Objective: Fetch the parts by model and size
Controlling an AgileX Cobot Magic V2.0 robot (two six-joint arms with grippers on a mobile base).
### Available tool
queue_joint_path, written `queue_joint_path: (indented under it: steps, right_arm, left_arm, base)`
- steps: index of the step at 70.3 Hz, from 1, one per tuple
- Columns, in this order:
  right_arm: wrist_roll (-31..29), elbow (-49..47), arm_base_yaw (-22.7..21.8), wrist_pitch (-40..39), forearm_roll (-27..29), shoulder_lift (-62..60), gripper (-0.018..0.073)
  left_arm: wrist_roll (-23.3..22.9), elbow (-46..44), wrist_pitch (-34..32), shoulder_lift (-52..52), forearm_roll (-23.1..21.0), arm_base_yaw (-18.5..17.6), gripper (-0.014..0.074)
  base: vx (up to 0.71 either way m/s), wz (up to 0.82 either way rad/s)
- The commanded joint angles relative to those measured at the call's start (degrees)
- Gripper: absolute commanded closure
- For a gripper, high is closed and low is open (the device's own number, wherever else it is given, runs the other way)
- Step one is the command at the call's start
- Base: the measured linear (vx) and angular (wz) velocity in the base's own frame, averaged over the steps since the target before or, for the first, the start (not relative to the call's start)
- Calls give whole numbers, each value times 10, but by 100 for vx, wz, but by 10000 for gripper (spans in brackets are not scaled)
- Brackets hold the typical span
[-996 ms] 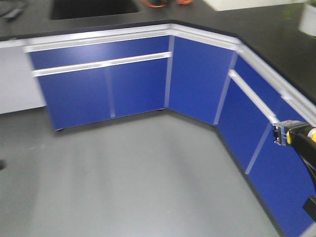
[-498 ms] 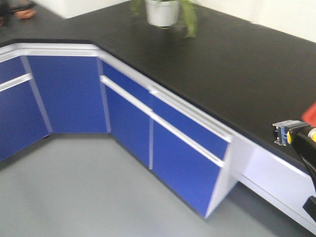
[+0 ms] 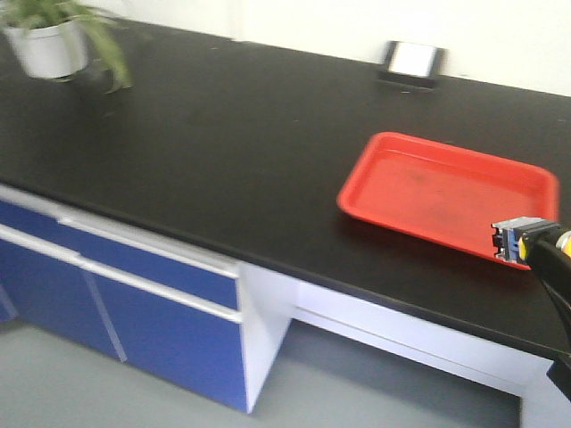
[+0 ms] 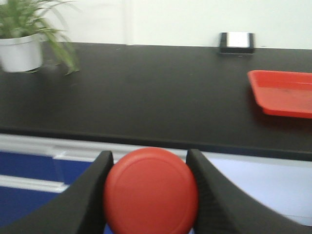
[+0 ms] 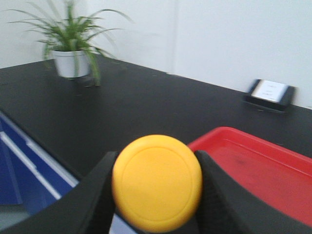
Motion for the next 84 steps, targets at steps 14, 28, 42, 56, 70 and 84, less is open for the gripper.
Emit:
queue_joint_path:
  steps: [14,28,42,56,70,84]
  right_arm:
    - [-4,-17,-1,-48,-6,3,569]
    - [-4,-17,-1,-48,-6,3,569]
    - [-4,-17,-1,-48,-6,3,569]
    - [-4,-17,-1,-48,-6,3,569]
    - [-4,-17,-1,-48,-6,3,569]
    - [-4,-17,-1,-48,-6,3,569]
  left_arm:
    - [-1,-13,-43,6,5,-4,603]
    - [-1,-13,-43,6,5,-4,603]
    - [-1,-13,-43,6,5,-4,603]
    - [-1,-13,-43,6,5,-4,603]
    - [-1,-13,-43,6,5,-4,603]
    - [-1,-13,-43,6,5,-4,603]
  base:
    - [17,-72]
    - [15,-66]
    - [12,-44]
    - [9,-26]
    - [10,-9]
    - [10,-3]
